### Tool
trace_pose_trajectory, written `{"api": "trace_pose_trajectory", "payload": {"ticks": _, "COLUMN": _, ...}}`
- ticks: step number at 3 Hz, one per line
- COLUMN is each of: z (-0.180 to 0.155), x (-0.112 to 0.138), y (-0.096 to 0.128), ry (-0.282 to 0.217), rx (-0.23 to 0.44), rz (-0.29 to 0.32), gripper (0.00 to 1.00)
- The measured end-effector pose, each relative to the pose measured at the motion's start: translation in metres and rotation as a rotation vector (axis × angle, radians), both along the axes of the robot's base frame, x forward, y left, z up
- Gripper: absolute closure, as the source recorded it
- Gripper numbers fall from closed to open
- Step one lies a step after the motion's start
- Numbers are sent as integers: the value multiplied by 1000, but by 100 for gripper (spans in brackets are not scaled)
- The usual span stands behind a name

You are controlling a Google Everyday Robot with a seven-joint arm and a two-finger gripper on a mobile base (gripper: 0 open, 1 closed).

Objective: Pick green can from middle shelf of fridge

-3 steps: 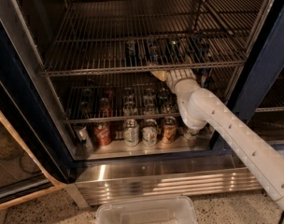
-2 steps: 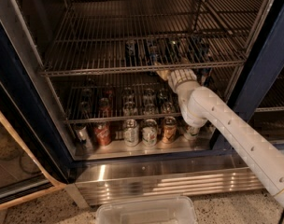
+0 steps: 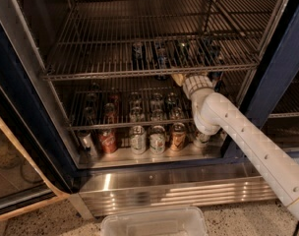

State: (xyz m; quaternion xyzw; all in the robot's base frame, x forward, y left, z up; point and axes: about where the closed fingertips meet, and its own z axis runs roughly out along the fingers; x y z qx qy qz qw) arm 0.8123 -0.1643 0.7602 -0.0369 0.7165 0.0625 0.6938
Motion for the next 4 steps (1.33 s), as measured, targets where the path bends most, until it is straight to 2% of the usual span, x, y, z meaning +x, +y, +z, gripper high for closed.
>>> {"api": "trace_pose_trajectory", "payload": {"ticks": 1, "z": -2, "x": 6, "y": -7, "ry": 1, "rx": 2, "rz": -27, "gripper": 33}}
{"api": "trace_pose_trajectory", "payload": {"ticks": 2, "z": -2, "x": 6, "y": -8, "ry": 1, "rx": 2, "rz": -28, "gripper": 20}}
{"api": "trace_pose_trajectory", "payload": {"ticks": 4, "z": 1, "x": 11, "y": -6, "ry": -10, "rx": -3, "rz": -23, "gripper": 35}}
